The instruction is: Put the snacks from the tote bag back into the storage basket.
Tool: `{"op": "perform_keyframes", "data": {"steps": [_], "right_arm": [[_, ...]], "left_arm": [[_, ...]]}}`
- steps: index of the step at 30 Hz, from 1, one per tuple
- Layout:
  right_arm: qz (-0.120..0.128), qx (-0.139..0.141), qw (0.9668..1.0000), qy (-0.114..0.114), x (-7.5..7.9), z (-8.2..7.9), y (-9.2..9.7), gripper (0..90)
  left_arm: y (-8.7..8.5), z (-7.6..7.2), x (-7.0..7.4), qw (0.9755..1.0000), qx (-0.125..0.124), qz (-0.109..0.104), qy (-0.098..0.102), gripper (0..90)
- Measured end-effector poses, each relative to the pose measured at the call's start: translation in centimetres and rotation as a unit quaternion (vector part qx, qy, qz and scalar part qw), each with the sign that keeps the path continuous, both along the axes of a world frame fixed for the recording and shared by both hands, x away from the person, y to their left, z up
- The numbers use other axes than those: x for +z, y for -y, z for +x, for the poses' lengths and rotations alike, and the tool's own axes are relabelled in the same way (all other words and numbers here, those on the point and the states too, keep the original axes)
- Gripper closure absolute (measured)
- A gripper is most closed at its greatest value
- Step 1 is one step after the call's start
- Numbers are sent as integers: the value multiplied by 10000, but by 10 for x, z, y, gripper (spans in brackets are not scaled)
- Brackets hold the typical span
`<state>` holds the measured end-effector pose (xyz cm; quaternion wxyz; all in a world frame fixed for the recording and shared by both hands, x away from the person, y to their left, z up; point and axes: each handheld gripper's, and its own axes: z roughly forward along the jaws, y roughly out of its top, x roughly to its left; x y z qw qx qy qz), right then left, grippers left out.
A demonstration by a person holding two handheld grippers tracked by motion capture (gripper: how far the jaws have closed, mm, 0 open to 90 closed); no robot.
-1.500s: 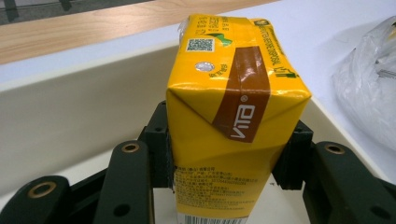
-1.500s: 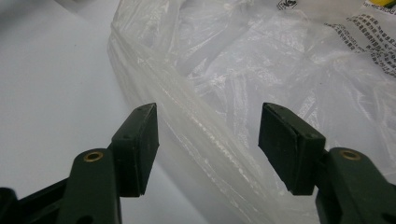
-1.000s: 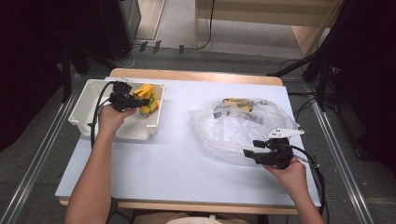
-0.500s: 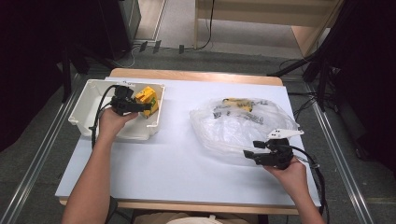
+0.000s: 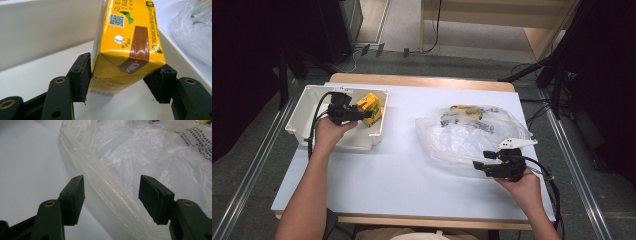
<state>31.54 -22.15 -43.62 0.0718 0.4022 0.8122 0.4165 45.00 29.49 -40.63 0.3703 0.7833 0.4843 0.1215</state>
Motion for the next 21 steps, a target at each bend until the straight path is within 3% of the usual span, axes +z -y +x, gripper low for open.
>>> {"op": "perform_keyframes", "data": {"steps": [13, 21], "right_arm": [[14, -9, 10000, -2, 0, 0, 0, 386], [8, -8, 10000, 18, 0, 0, 0, 386]], "left_arm": [[-11, -19, 3, 10000, -45, 12, -62, 470], [-12, -28, 7, 9998, -190, -24, -7, 602]]}}
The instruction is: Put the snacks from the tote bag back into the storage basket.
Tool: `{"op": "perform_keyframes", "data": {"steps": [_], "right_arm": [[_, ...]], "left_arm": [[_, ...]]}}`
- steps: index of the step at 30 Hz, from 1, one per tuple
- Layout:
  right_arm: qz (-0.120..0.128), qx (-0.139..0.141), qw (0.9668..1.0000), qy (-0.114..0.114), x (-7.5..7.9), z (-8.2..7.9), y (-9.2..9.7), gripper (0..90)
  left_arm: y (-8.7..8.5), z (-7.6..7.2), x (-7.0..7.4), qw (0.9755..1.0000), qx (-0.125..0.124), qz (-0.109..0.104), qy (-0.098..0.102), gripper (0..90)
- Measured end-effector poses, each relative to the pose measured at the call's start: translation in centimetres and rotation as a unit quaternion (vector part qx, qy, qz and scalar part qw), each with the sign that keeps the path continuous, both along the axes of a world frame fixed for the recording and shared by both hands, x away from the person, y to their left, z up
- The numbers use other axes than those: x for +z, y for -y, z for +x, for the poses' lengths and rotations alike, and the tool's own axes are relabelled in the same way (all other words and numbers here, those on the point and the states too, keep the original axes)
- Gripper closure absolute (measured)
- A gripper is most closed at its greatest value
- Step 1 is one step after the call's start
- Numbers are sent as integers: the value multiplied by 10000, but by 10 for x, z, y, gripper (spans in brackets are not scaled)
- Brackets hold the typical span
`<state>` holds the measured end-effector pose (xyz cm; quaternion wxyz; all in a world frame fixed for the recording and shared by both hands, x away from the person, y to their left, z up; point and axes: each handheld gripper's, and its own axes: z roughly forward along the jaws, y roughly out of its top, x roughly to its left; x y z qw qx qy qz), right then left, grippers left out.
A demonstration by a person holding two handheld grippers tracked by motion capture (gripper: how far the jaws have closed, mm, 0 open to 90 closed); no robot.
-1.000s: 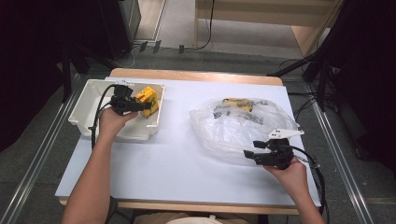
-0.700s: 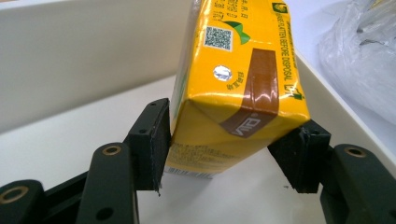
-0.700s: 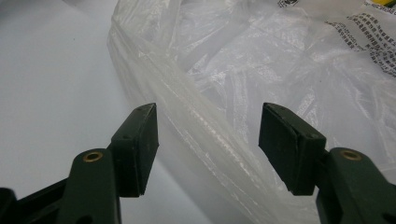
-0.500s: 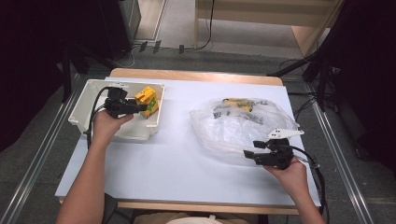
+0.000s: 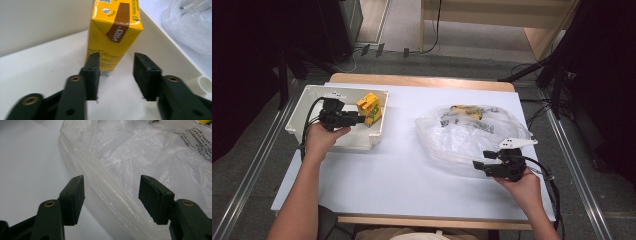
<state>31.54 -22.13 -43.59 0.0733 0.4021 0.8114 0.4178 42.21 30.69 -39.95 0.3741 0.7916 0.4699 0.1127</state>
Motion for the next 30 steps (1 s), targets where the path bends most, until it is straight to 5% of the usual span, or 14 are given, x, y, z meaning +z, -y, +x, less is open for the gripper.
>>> {"op": "perform_keyframes", "data": {"steps": [10, 17, 30], "right_arm": [[4, -2, 10000, 0, 0, 0, 0, 386], [-3, 3, 10000, 23, 0, 0, 0, 386], [-10, 8, 10000, -1, 0, 0, -1, 386]], "left_arm": [[5, -4, 5, 9993, -371, -108, 15, 900], [16, -3, 3, 9988, -479, -89, 53, 900], [22, 9, -15, 9995, -314, 28, -12, 900]]}}
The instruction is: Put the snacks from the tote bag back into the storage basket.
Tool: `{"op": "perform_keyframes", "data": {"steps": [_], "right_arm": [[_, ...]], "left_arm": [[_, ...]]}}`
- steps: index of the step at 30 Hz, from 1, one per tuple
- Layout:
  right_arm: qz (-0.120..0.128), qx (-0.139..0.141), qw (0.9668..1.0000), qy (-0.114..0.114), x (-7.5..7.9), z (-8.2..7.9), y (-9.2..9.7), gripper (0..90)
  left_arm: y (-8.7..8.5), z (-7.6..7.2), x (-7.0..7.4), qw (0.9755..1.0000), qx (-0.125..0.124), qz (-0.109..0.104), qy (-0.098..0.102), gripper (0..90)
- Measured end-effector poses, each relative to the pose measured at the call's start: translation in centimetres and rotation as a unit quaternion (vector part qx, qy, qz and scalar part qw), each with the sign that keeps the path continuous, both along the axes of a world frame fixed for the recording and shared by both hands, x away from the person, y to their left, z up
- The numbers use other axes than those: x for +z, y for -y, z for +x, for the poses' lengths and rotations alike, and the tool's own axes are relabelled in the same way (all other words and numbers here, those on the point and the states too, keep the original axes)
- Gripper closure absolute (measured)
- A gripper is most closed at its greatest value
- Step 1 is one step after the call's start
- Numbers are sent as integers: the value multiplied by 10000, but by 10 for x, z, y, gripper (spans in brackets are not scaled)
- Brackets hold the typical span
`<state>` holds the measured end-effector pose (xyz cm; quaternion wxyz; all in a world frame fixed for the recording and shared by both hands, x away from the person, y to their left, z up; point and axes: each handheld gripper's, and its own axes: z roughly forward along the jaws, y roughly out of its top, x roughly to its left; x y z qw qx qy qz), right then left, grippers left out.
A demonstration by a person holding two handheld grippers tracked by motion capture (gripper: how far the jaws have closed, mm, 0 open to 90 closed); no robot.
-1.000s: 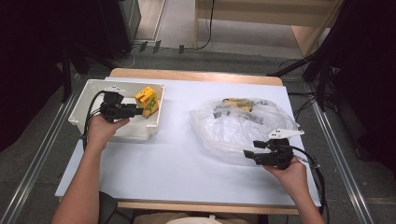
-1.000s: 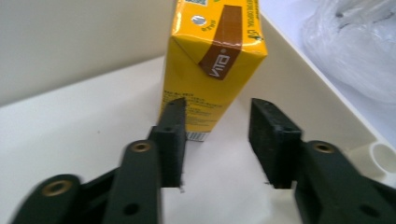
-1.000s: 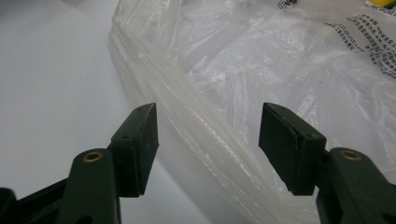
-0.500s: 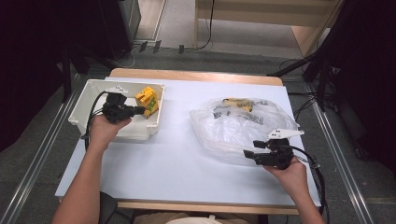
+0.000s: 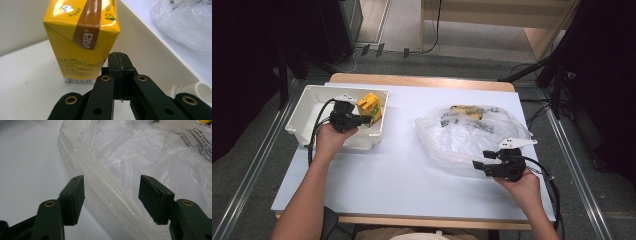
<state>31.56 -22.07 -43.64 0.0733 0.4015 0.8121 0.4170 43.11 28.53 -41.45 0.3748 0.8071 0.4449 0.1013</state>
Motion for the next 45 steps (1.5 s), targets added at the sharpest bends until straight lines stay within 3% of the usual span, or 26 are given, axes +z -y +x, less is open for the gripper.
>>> {"op": "perform_keyframes", "data": {"steps": [8, 24, 37, 45], "right_arm": [[3, -9, 10000, 17, 0, 0, 0, 386], [-9, 9, 10000, 20, 0, 0, -1, 386], [13, -1, 10000, 1, -1, 1, -1, 386], [6, -7, 10000, 2, -1, 1, -1, 387]], "left_arm": [[3, 4, -8, 9999, -34, 164, -27, 900], [-5, 14, -15, 9993, 312, 170, -86, 900], [-12, 24, -21, 9978, 629, -93, -211, 900], [-11, 27, -20, 9974, 667, -54, -261, 900]]}}
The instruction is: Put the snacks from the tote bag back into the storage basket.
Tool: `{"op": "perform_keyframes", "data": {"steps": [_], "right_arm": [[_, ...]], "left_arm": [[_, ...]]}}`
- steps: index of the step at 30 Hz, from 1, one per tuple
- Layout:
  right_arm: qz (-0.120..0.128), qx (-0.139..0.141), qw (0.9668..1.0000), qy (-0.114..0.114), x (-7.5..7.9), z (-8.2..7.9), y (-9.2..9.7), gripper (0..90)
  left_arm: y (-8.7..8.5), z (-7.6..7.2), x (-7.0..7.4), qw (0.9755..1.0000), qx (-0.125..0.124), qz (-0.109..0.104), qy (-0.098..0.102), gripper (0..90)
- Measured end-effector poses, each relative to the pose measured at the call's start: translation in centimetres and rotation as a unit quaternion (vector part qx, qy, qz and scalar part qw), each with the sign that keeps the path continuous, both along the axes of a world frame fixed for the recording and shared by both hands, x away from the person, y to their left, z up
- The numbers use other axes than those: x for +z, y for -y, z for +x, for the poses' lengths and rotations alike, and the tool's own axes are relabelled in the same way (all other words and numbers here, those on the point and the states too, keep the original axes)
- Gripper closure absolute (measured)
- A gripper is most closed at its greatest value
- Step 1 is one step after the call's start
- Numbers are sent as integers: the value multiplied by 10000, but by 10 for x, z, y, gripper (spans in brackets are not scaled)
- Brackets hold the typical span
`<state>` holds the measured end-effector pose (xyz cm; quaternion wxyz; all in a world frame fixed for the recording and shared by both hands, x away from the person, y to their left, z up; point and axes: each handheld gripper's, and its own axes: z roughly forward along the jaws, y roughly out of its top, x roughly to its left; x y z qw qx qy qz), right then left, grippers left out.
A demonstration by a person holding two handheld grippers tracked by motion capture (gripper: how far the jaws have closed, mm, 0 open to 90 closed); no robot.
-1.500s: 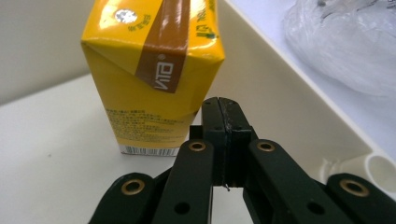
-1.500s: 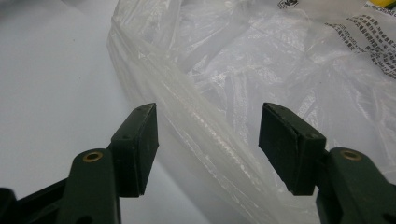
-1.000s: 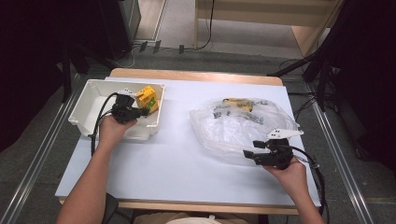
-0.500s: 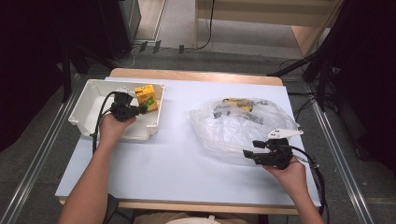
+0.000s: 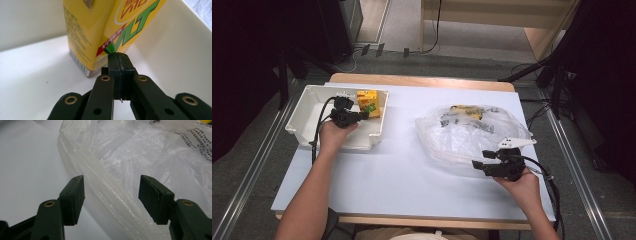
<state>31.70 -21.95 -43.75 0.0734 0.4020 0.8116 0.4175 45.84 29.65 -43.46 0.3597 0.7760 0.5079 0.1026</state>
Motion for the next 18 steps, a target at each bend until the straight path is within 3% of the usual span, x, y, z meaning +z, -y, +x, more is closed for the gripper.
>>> {"op": "perform_keyframes", "data": {"steps": [4, 10, 18], "right_arm": [[-3, 18, 10000, 0, 0, 0, 0, 389], [-4, 33, 10000, 0, 0, 0, 0, 389], [-6, 53, 10000, -1, 0, -1, 0, 390]], "left_arm": [[-1, -1, 2, 9997, -70, -196, -88, 876], [-1, -6, 10, 9996, -180, -185, -121, 844], [5, -15, 22, 9992, -343, -170, -112, 702]]}}
